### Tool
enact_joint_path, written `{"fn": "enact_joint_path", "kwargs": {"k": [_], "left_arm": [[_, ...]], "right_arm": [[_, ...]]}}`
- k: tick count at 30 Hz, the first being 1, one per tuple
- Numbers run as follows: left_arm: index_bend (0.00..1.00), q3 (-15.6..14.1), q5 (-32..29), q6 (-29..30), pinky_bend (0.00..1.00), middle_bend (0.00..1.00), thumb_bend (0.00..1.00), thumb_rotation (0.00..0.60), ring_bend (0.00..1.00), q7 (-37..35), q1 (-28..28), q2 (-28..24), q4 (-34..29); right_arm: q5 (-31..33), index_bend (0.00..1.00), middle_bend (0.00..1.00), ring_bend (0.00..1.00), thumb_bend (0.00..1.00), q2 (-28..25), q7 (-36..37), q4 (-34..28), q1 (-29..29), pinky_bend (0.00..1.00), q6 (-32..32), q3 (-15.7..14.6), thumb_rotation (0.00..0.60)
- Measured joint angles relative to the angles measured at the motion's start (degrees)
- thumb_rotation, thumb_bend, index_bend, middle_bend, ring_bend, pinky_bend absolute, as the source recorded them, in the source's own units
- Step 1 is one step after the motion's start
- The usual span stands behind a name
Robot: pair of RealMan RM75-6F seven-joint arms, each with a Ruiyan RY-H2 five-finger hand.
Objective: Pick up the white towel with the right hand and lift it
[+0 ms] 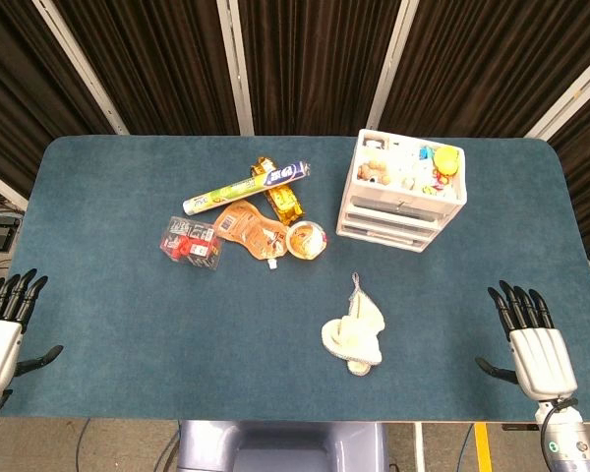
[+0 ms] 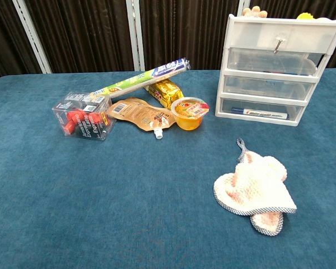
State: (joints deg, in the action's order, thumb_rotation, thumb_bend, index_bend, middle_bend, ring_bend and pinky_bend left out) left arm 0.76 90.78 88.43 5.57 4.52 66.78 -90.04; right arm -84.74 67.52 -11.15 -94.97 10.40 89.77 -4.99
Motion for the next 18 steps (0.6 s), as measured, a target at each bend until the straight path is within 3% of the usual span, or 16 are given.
{"fn": "enact_joint_path", "kwargs": {"k": [8, 10, 13, 16, 18], "left_arm": [[0.0, 0.1, 0.0, 0.1, 0.0, 0.0, 0.0, 0.6, 0.0, 0.1, 0.0, 0.1, 0.1], [0.0, 0.1, -0.1, 0.1, 0.0, 0.0, 0.0, 0.6, 0.0, 0.1, -0.1, 0.1, 0.1], [0.0, 0.2, -0.1, 0.1, 0.0, 0.0, 0.0, 0.6, 0.0, 0.0, 0.0, 0.1, 0.1], [0.0, 0.2, -0.2, 0.0, 0.0, 0.0, 0.0, 0.6, 0.0, 0.0, 0.0, 0.1, 0.0], [0.0, 0.3, -0.2, 0.0, 0.0, 0.0, 0.0, 0.6, 0.0, -0.1, 0.1, 0.1, 0.0]], "right_arm": [[-0.4, 0.0, 0.0, 0.0, 0.0, -0.3, 0.0, -1.2, -0.4, 0.02, -1.4, 0.8, 0.6], [-0.5, 0.0, 0.01, 0.0, 0.0, -0.5, -0.1, -2.1, -0.4, 0.09, -1.9, 0.9, 0.6], [-1.0, 0.02, 0.1, 0.06, 0.0, -0.7, -0.5, -3.9, -0.3, 0.3, -2.5, 1.0, 0.6], [-1.2, 0.05, 0.3, 0.29, 0.0, -0.9, -1.5, -6.3, 0.0, 0.51, -3.6, 1.2, 0.6], [-1.2, 0.07, 0.5, 0.51, 0.0, -0.7, -3.0, -8.2, 0.5, 0.67, -4.9, 1.6, 0.6]]}}
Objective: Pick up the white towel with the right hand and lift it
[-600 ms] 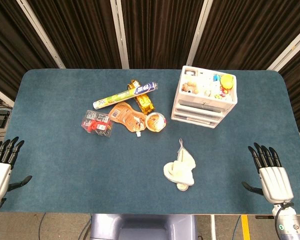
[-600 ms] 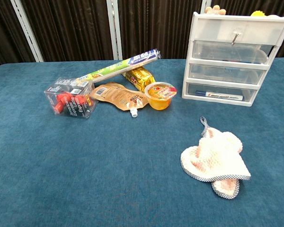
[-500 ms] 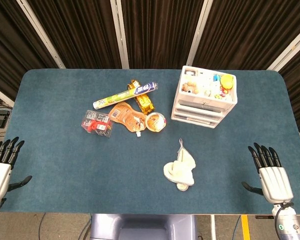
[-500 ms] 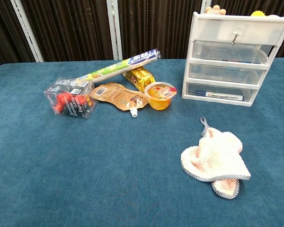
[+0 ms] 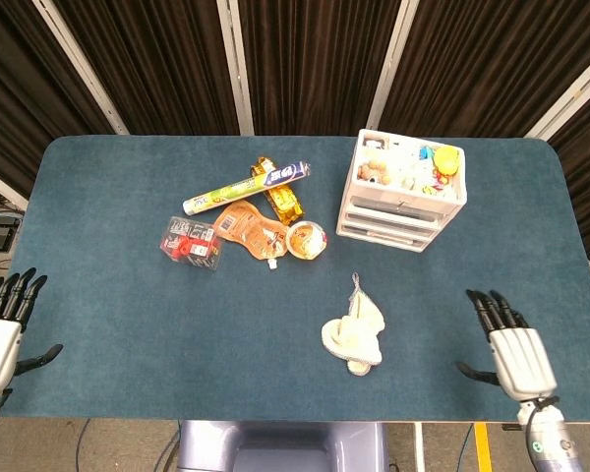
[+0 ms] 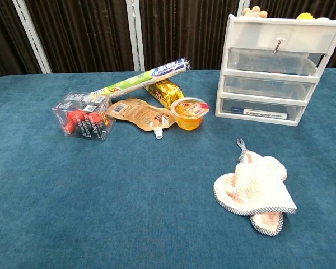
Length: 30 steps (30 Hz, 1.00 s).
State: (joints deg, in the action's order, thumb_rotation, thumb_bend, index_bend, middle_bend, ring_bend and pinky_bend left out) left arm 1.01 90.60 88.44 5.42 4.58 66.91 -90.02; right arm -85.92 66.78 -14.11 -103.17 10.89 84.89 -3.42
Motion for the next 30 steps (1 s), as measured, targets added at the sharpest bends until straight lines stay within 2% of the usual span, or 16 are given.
{"fn": "enact_joint_path", "kwargs": {"k": [2, 4, 8, 18, 24, 30], "left_arm": [[0.0, 0.0, 0.1, 0.1, 0.0, 0.0, 0.0, 0.6, 0.0, -0.1, 0.0, 0.0, 0.0], [0.0, 0.0, 0.1, 0.2, 0.0, 0.0, 0.0, 0.6, 0.0, -0.2, 0.0, 0.0, 0.0], [0.0, 0.1, 0.1, 0.2, 0.0, 0.0, 0.0, 0.6, 0.0, -0.4, 0.0, -0.1, -0.1], [0.0, 0.0, 0.1, 0.2, 0.0, 0.0, 0.0, 0.6, 0.0, -0.8, 0.0, -0.3, -0.2], [0.0, 0.0, 0.1, 0.0, 0.0, 0.0, 0.0, 0.6, 0.0, -1.0, 0.0, -0.5, -0.3], [0.0, 0.0, -0.2, -0.3, 0.0, 0.0, 0.0, 0.6, 0.0, -1.2, 0.1, -0.5, -0.4]], "right_arm": [[0.2, 0.07, 0.64, 0.65, 0.0, 0.3, -1.7, -1.4, 0.6, 0.77, -1.3, 0.3, 0.6], [0.7, 0.07, 0.73, 0.74, 0.0, 0.9, -4.3, -2.7, 1.3, 0.82, -3.1, 0.6, 0.6], [2.6, 0.07, 0.81, 0.8, 0.0, 2.8, -10.5, -4.9, 3.0, 0.85, -7.0, 1.1, 0.6], [11.5, 0.1, 0.86, 0.85, 0.01, 14.4, -25.7, -5.1, 7.1, 0.87, -14.4, 2.9, 0.6], [16.4, 0.12, 0.86, 0.85, 0.02, 20.3, -29.5, -1.4, 8.5, 0.87, -15.9, 3.9, 0.6], [18.2, 0.16, 0.86, 0.86, 0.07, 24.2, -30.0, 2.9, 9.5, 0.87, -16.5, 4.9, 0.6]]}}
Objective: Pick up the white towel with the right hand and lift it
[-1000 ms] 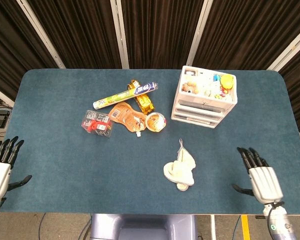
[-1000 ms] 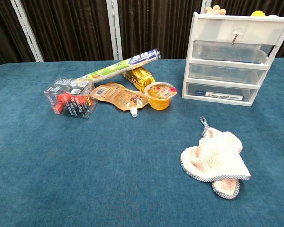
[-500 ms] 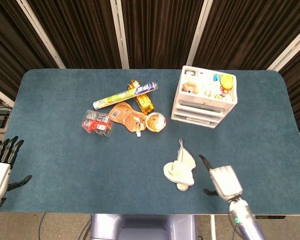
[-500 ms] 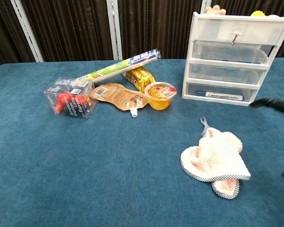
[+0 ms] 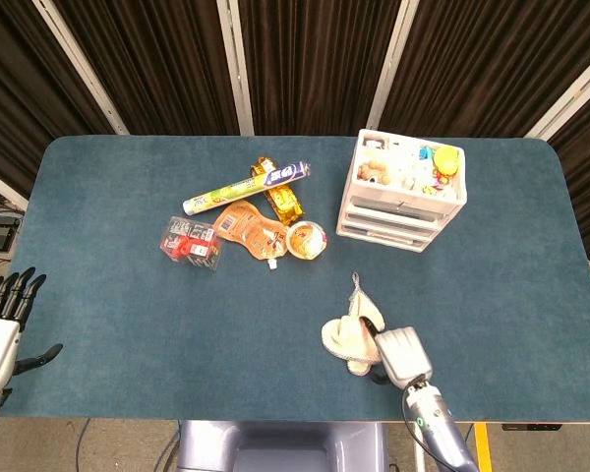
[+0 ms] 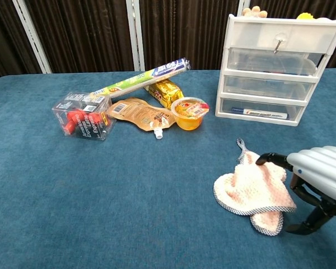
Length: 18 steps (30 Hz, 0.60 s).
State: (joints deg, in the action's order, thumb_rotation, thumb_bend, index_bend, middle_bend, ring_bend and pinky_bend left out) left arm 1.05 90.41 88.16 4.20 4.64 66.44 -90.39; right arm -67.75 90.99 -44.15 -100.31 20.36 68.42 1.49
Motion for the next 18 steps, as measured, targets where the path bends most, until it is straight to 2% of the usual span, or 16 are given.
{"fn": "enact_joint_path", "kwargs": {"k": [4, 10, 18], "left_arm": [[0.0, 0.1, -0.3, -0.3, 0.0, 0.0, 0.0, 0.6, 0.0, 0.0, 0.1, 0.0, -0.1], [0.0, 0.1, -0.6, -0.5, 0.0, 0.0, 0.0, 0.6, 0.0, 0.1, 0.2, 0.0, -0.2], [0.0, 0.2, -0.7, -0.5, 0.0, 0.0, 0.0, 0.6, 0.0, -0.1, 0.2, 0.0, -0.3]], "right_arm": [[0.2, 0.21, 0.87, 0.86, 0.11, 1.7, 0.5, 2.5, 0.6, 0.87, -0.2, 0.4, 0.6], [0.3, 0.34, 0.89, 0.88, 0.23, 4.4, 2.1, 6.5, 1.2, 0.89, -0.6, 0.8, 0.6], [-3.6, 0.62, 0.94, 0.92, 0.42, 9.3, 7.0, 13.0, 1.4, 0.93, 0.3, 0.6, 0.6]]}}
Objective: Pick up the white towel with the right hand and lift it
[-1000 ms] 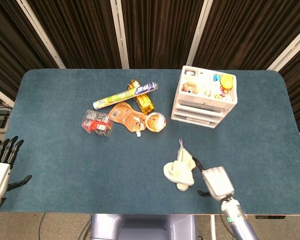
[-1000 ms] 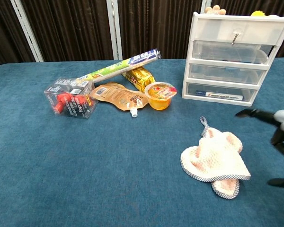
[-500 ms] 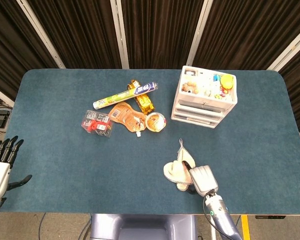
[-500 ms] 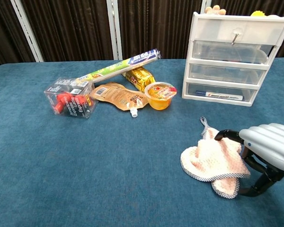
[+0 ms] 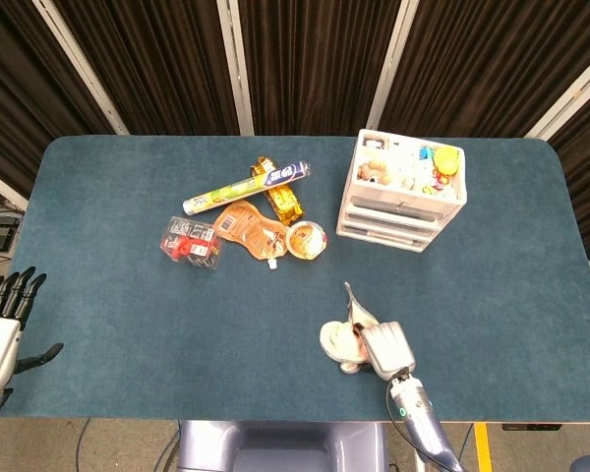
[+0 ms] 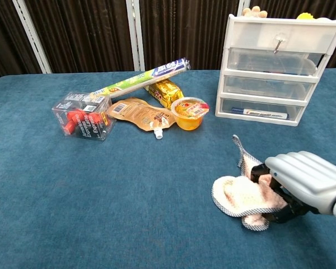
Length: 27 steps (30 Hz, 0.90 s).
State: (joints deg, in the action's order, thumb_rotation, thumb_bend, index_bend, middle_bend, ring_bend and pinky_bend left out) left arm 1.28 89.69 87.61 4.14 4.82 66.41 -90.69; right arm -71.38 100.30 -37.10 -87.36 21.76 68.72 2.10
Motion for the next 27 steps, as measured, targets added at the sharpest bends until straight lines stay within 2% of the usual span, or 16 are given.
{"fn": "enact_joint_path", "kwargs": {"k": [6, 11, 18, 27], "left_arm": [[0.0, 0.1, -0.3, -0.3, 0.0, 0.0, 0.0, 0.6, 0.0, -0.4, 0.1, -0.1, -0.1], [0.0, 0.0, -0.2, -0.3, 0.0, 0.0, 0.0, 0.6, 0.0, -0.3, 0.1, -0.1, -0.2], [0.0, 0.1, -0.6, -0.4, 0.0, 0.0, 0.0, 0.6, 0.0, 0.0, 0.0, 0.0, -0.2], [0.0, 0.2, -1.1, -0.6, 0.0, 0.0, 0.0, 0.6, 0.0, 0.3, 0.0, 0.1, -0.4]], "right_arm": [[-5.6, 0.68, 0.95, 0.93, 0.43, 1.4, 4.0, 1.8, 0.1, 0.94, 2.6, -0.2, 0.6], [-8.6, 0.69, 0.95, 0.93, 0.44, -0.1, 5.4, -0.5, 0.6, 0.94, 4.5, 0.6, 0.6], [-11.3, 0.7, 0.95, 0.93, 0.44, -5.7, 7.7, -7.3, 1.5, 0.94, 6.4, 4.0, 0.6], [-10.1, 0.7, 0.95, 0.93, 0.44, -8.2, 15.7, -10.1, 1.6, 0.94, 8.9, 9.3, 0.6]]}}
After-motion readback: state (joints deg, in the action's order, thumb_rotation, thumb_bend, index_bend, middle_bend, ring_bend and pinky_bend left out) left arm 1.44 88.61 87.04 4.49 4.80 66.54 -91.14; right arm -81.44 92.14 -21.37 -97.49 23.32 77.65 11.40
